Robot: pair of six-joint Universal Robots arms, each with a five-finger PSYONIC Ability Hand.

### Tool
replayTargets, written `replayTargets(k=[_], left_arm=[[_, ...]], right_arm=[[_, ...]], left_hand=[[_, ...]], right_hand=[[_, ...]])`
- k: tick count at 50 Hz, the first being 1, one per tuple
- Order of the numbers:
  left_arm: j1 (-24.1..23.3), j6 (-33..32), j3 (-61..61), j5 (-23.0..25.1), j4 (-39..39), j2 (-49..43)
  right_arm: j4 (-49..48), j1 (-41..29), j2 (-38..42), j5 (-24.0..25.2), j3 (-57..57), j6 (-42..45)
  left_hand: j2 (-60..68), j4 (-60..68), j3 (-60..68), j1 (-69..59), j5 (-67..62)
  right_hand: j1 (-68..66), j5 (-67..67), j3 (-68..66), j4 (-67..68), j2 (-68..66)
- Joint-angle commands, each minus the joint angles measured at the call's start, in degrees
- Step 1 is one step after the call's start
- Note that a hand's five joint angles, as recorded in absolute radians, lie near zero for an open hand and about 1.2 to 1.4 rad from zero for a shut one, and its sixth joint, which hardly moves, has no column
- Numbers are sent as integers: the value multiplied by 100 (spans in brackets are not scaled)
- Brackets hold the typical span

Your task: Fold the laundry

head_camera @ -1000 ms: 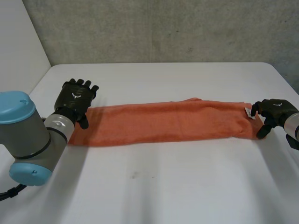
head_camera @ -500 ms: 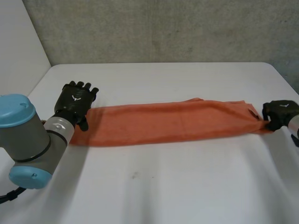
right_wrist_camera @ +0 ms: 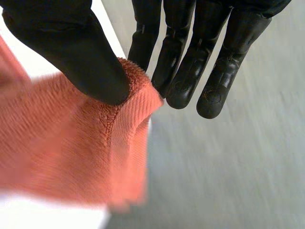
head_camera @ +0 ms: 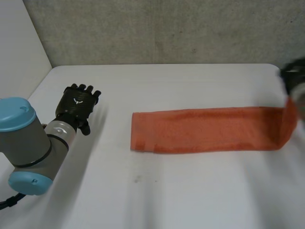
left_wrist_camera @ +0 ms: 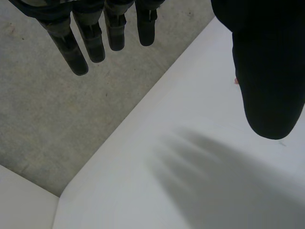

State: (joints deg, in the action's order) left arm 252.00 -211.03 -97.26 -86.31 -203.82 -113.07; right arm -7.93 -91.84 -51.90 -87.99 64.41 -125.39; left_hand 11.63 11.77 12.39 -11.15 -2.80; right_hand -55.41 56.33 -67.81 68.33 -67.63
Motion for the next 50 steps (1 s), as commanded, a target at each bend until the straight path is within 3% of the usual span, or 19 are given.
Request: replayTargets(k=[1, 8, 14, 15, 18, 22, 27, 34, 43, 50], left_arm=[[-2, 0, -21, 0, -8, 30], [-2, 0, -21, -8, -8, 39], [-10, 0, -30, -8, 0, 39], [-19, 0, -30, 0, 0, 30], [-28, 0, -39, 0, -8, 39], [-81, 0, -30, 9, -8, 39], [-230, 9, 49, 27, -17, 22], [-836, 289, 374, 36, -149, -93], [-1750, 1089, 1392, 219, -88, -821], [-1918, 1081, 1842, 607, 281, -1393]], right_arm=[[-121, -1695, -110, 1432, 536, -144], [-587, -2953, -57, 2417, 1196, -135], [-605, -3358, 180, 2611, 1320, -65], [-596, -3349, 371, 2481, 1267, -82], [-622, -3279, 356, 2165, 1258, -161], [-622, -2982, -125, 1629, 1284, -616], [-578, -2243, -733, 1478, 1530, -2084], [-500, -1312, -1366, 1513, 2170, -3973], [-420, -730, -1472, 1829, 2962, -4020], [-420, -651, -1446, 1891, 3262, -4011]], left_hand=[[-163, -177, -239, 115, 280], [-163, -177, -239, 115, 280], [-163, -177, -239, 115, 280], [-163, -177, -239, 115, 280], [-163, -177, -239, 115, 280], [-163, -177, -239, 115, 280], [-163, -177, -239, 115, 280], [-108, -122, -184, 60, 225], [144, 130, 68, -192, -27], [1304, 1290, 1228, -1352, -1187]], right_hand=[[-2459, 1367, -1219, 1167, -1237], [-2459, 1367, -1219, 1167, -1237], [-2459, 1367, -1219, 1167, -1237], [-433, -659, 807, -859, 789], [3326, -4418, 4566, -4618, 4548], [4494, -5586, 5733, -5785, 5715], [4541, -5633, 5781, -5833, 5763], [4541, -5633, 5781, -5833, 5763], [4541, -5633, 5781, -5833, 5763], [4466, -5558, 5705, -5758, 5688]])
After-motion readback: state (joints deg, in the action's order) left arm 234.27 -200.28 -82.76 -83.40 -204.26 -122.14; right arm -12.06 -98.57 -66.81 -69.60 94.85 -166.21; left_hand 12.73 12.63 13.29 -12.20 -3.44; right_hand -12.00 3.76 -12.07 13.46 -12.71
